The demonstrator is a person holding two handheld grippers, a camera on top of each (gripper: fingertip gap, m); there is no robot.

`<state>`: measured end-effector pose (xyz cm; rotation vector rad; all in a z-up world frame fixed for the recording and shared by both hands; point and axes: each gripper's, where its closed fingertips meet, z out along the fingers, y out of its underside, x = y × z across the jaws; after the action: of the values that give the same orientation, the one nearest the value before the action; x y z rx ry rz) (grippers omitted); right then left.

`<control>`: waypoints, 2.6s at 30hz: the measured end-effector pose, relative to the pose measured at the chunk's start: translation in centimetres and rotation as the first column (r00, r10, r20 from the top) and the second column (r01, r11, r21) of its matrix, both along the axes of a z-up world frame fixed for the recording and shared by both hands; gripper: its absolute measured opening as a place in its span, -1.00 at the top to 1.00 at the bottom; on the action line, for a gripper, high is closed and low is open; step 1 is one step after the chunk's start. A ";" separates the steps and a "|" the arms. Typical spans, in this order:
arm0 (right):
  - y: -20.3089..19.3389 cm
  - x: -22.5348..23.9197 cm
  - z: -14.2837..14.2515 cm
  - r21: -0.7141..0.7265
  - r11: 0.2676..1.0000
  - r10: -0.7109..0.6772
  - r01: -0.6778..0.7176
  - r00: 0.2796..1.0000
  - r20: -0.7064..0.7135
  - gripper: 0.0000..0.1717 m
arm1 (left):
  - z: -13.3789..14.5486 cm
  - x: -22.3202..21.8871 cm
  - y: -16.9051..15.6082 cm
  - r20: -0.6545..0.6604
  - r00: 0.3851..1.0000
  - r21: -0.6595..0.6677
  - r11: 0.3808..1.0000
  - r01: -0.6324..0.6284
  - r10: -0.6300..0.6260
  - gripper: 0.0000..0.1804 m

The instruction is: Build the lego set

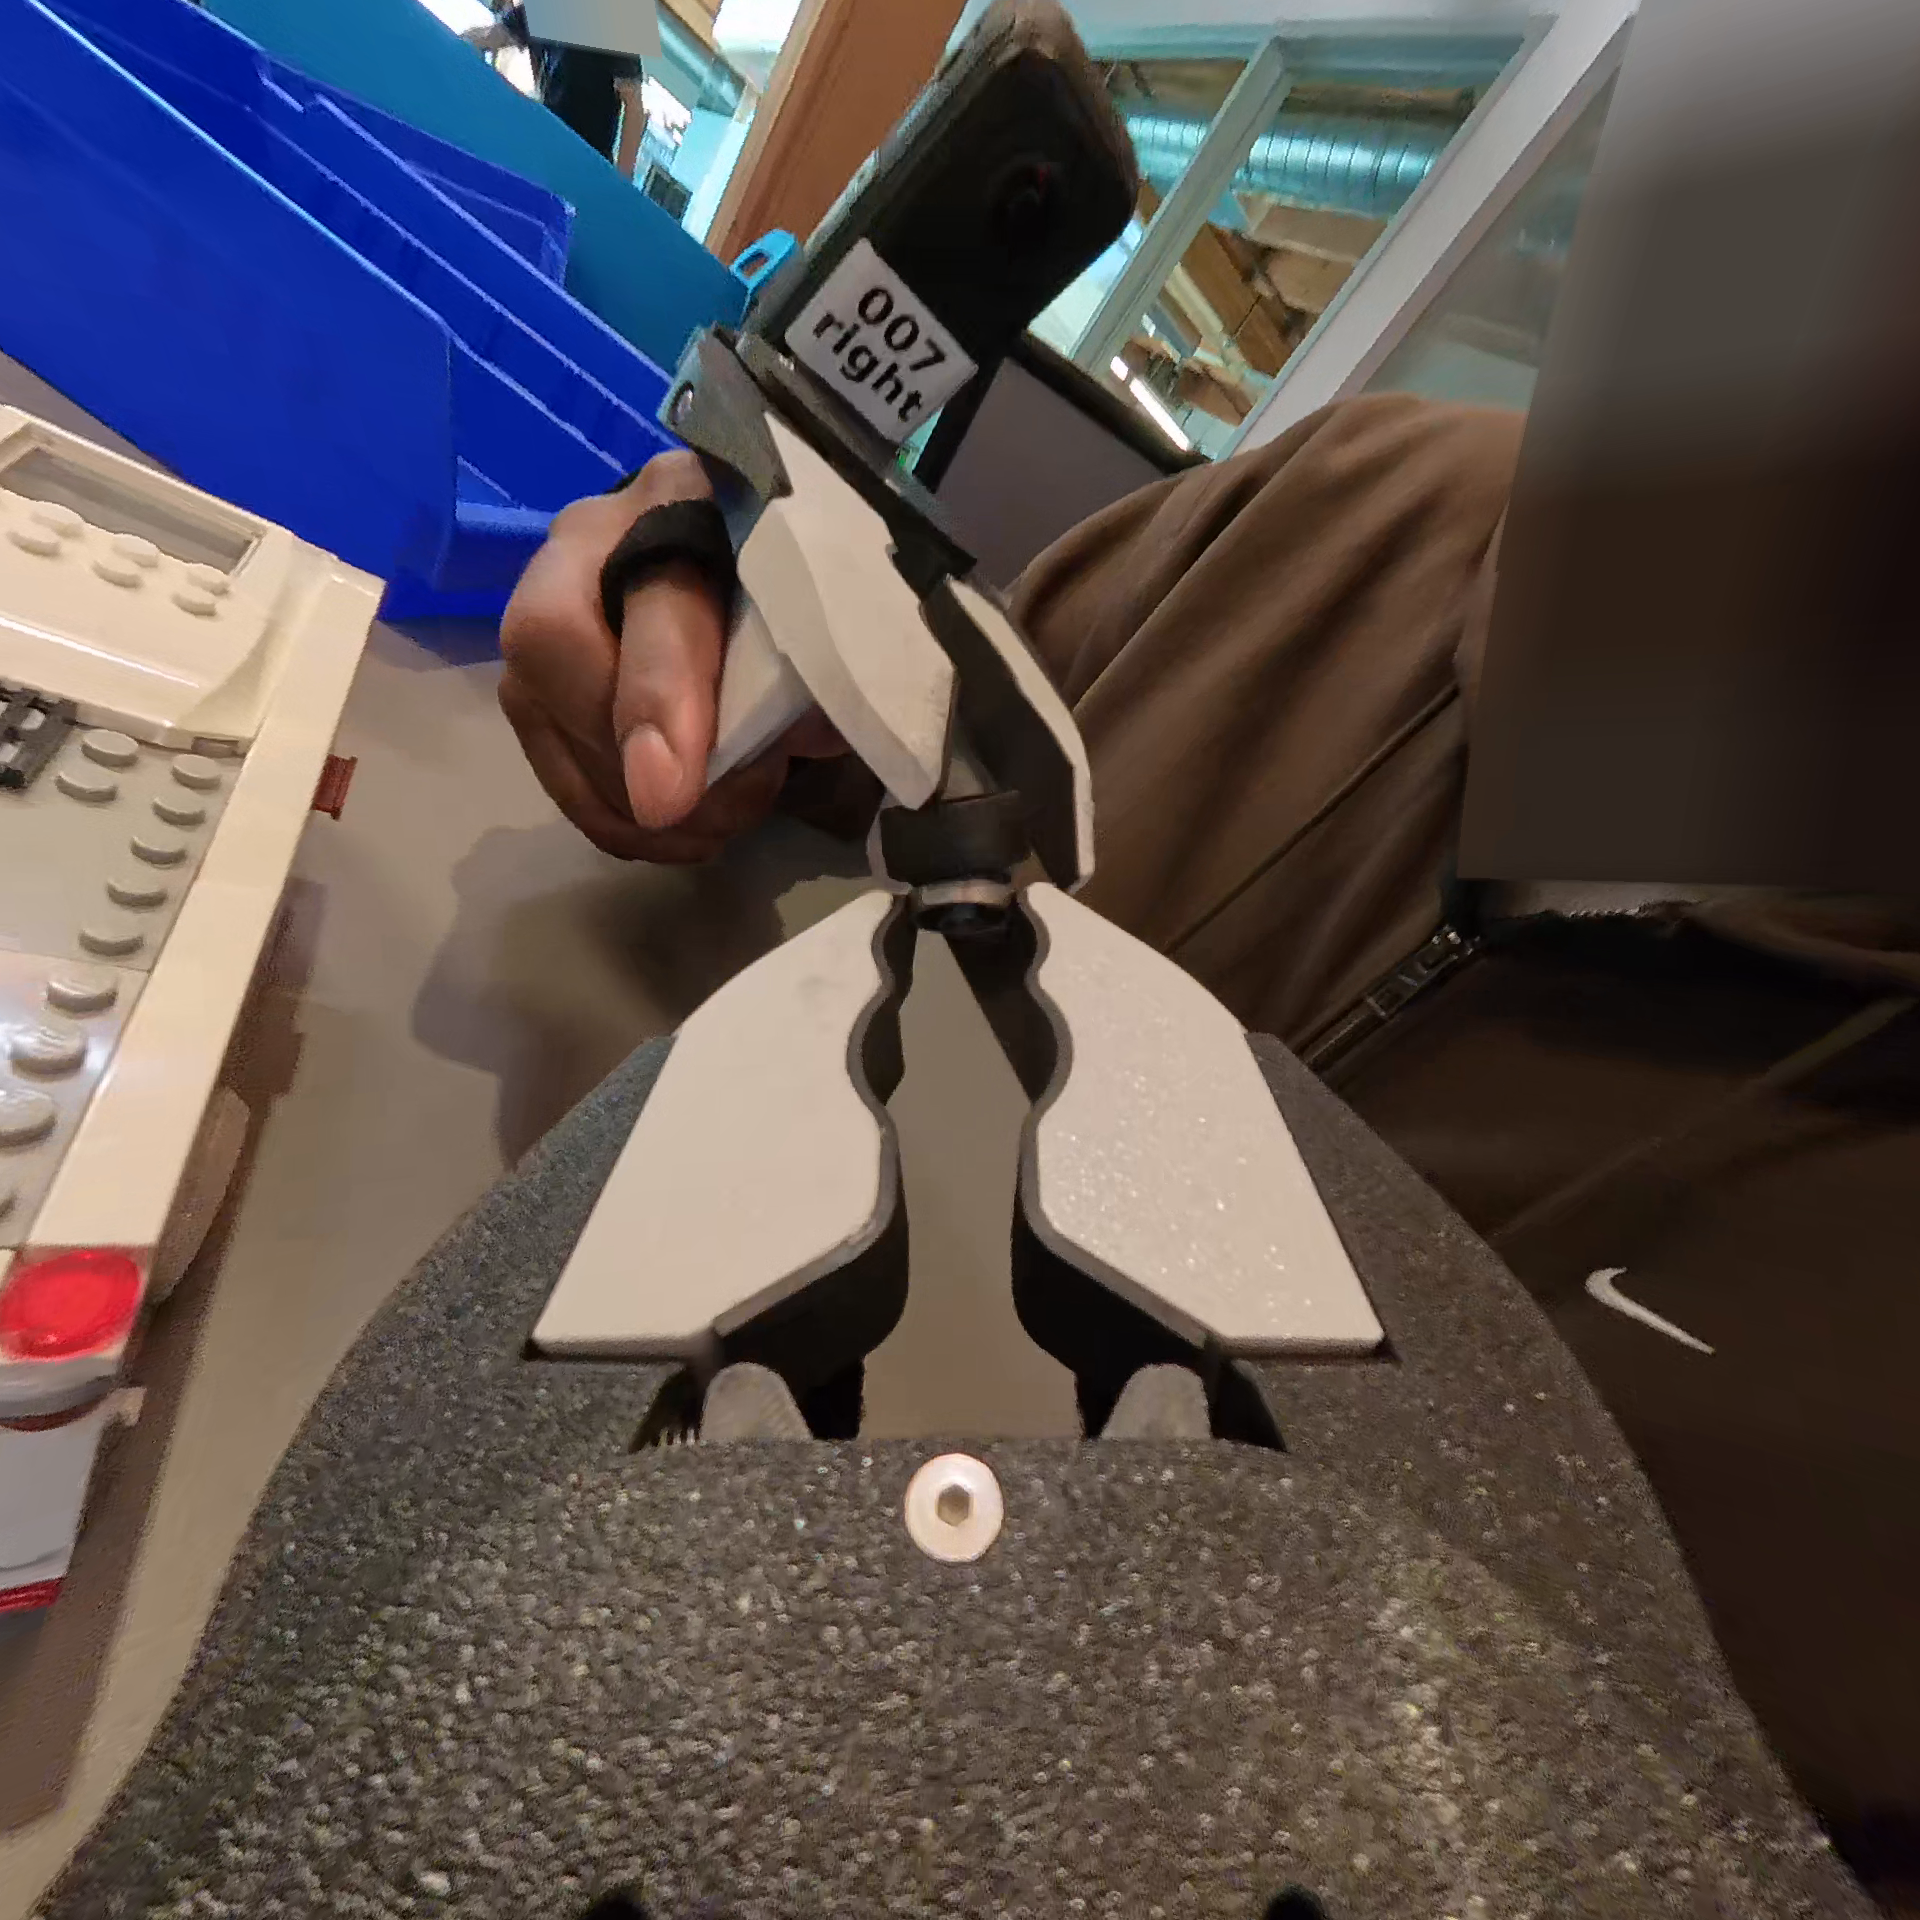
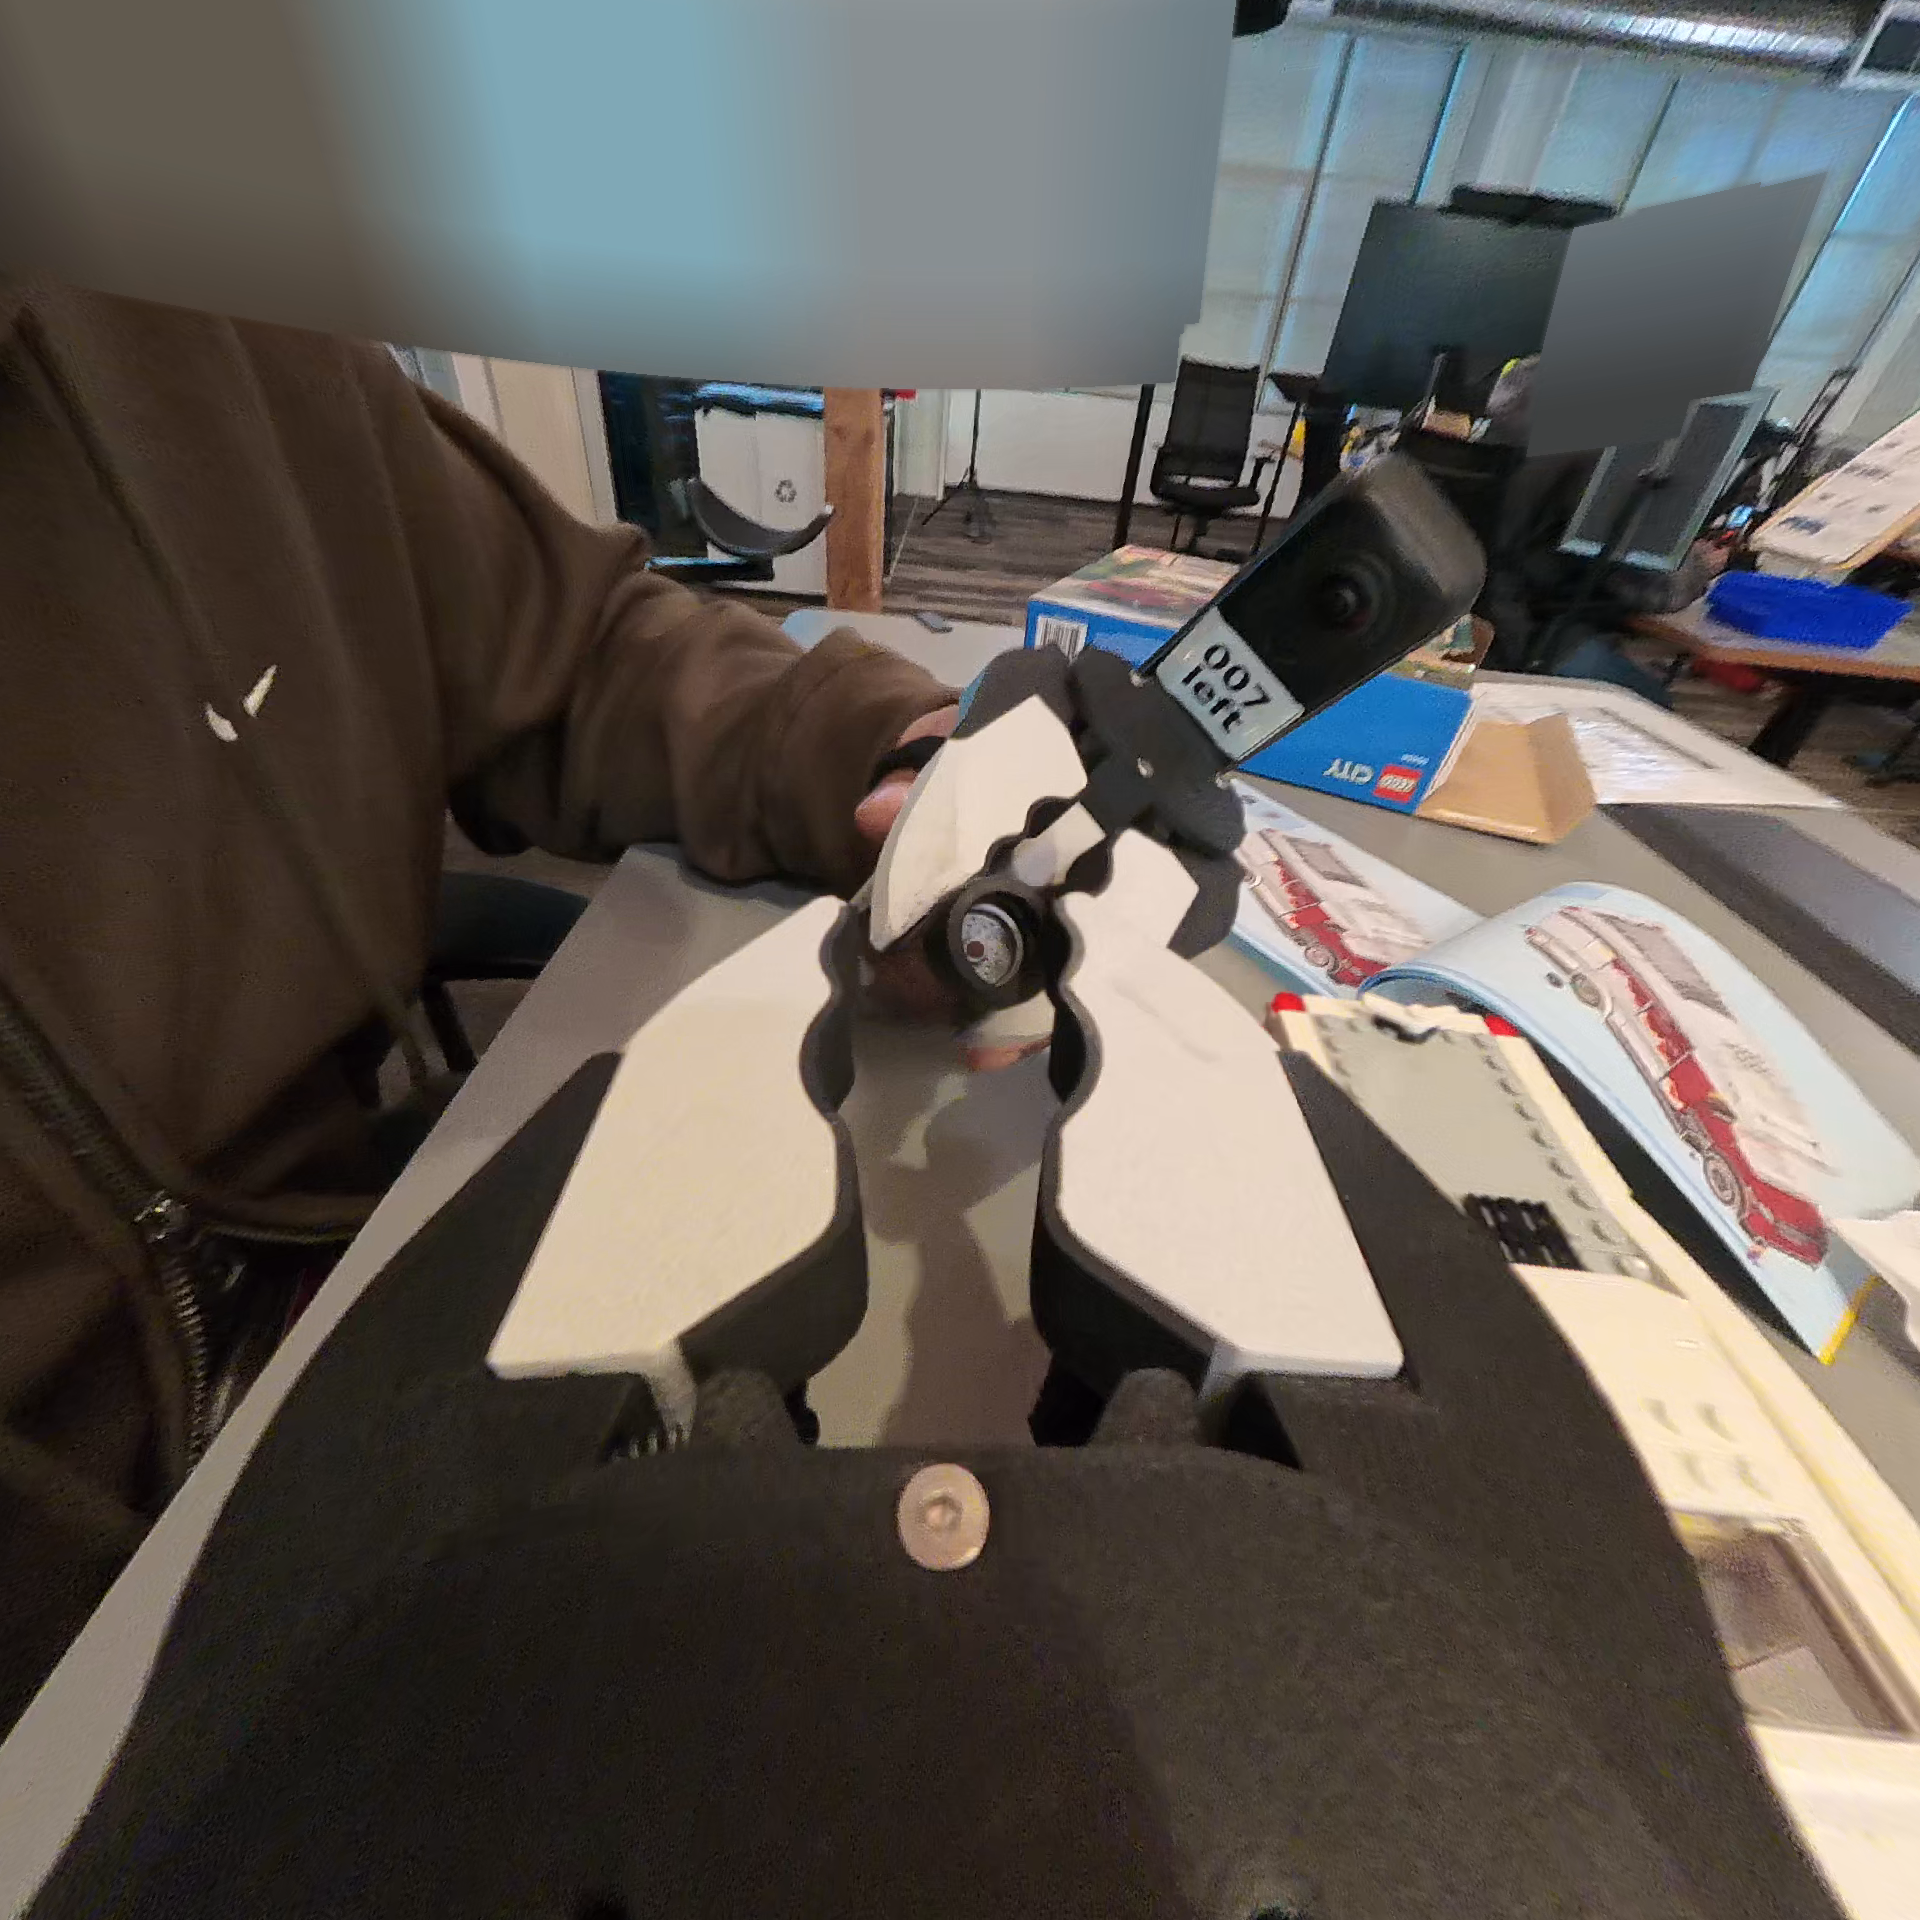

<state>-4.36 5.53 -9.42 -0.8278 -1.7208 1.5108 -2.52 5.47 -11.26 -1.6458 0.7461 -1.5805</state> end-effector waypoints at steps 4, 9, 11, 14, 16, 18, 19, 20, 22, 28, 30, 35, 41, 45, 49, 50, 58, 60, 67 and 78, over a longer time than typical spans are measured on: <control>-0.5 -0.1 -0.7 0.001 1.000 0.016 -0.016 0.998 0.054 0.61 | -0.4 0.4 -0.5 -0.042 0.999 0.047 0.999 0.027 -0.025 0.80; -0.7 -0.1 -0.9 -0.019 1.000 0.026 -0.024 0.996 0.082 0.62 | -0.5 0.4 -0.5 -0.054 0.998 0.070 0.997 0.027 -0.023 0.80; -0.6 -0.2 -0.9 -0.043 0.999 0.030 -0.026 0.996 0.090 0.63 | -0.4 0.3 -0.4 -0.049 0.999 0.070 0.997 0.022 -0.019 0.80; -0.5 -0.1 -0.7 -0.087 0.995 0.048 -0.039 0.994 0.097 0.66 | -0.4 0.3 -0.5 -0.047 0.999 0.074 0.997 0.025 -0.022 0.80; -0.4 -0.1 -0.5 -0.130 0.990 0.062 -0.048 0.993 0.101 0.72 | -0.2 0.3 -0.6 -0.045 0.999 0.082 0.996 0.029 -0.025 0.80; -0.4 0.0 -0.5 -0.160 0.985 0.080 -0.062 0.991 0.109 0.71 | -0.2 0.4 -0.6 -0.042 0.999 0.081 0.996 0.032 -0.029 0.80; -0.4 0.0 -0.5 -0.164 0.984 0.081 -0.063 0.991 0.107 0.71 | -0.2 0.4 -0.6 -0.039 0.999 0.080 0.996 0.032 -0.029 0.80; -0.4 0.0 -0.4 -0.164 0.985 0.079 -0.062 0.992 0.102 0.72 | -0.2 0.3 -0.6 -0.034 0.999 0.079 0.996 0.032 -0.029 0.80; -0.2 0.0 -0.3 -0.162 0.985 0.072 -0.057 0.993 0.090 0.72 | 0.0 0.2 -0.6 -0.024 0.999 0.079 0.996 0.033 -0.031 0.80; 0.6 0.0 0.3 -0.172 0.985 0.040 -0.032 0.998 0.044 0.72 | 0.3 0.0 -0.4 -0.009 1.000 0.087 0.996 0.015 -0.014 0.80; 0.4 0.0 0.3 -0.170 0.985 0.044 -0.039 0.999 0.028 0.72 | 0.3 0.0 -0.3 -0.011 1.000 0.089 0.996 0.012 -0.011 0.80; 0.1 -0.1 0.1 -0.179 0.983 0.051 -0.045 0.998 0.026 0.72 | 0.3 0.1 -0.2 -0.022 1.000 0.107 0.994 -0.002 0.005 0.80; 0.7 -0.4 0.0 -0.135 0.991 -0.003 0.006 1.000 0.028 0.72 | 0.3 -0.3 0.5 -0.061 0.996 0.144 0.988 -0.060 0.070 0.80; 0.9 -0.4 -0.3 -0.086 0.996 -0.022 0.024 0.999 0.026 0.72 | 0.1 -0.4 0.8 -0.099 0.990 0.174 0.981 -0.084 0.102 0.80; 1.0 -0.4 -0.4 -0.042 0.999 -0.032 0.033 0.999 0.027 0.69 | 0.1 -0.6 1.1 -0.128 0.983 0.204 0.973 -0.105 0.133 0.80; 0.9 -0.3 -0.5 -0.032 0.999 -0.029 0.030 0.999 0.032 0.68 | 0.1 -0.6 1.0 -0.132 0.982 0.208 0.973 -0.104 0.133 0.80; 0.5 -0.2 -0.7 -0.021 1.000 -0.003 0.004 0.999 0.047 0.66 | 0.7 -0.4 0.6 -0.068 0.993 0.208 0.975 -0.080 0.096 0.80; 0.4 -0.1 -0.6 -0.022 1.000 0.000 0.001 0.999 0.044 0.65 | 0.8 -0.4 0.5 -0.047 0.995 0.211 0.975 -0.076 0.087 0.80; 0.0 0.5 -1.3 0.057 0.997 0.038 -0.042 0.996 0.080 0.55 | 0.6 -0.2 -0.6 -0.076 0.997 0.238 0.971 -0.008 0.027 0.80; -1.5 1.7 -1.8 0.128 0.982 0.126 -0.140 0.986 0.109 0.48 | -1.7 1.6 -3.3 -0.214 0.967 0.207 0.961 0.184 -0.139 0.80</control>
<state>-2.63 4.07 -11.19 -0.7418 -1.9639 1.4409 -0.90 2.16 -12.92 -1.6200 1.1486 -1.3939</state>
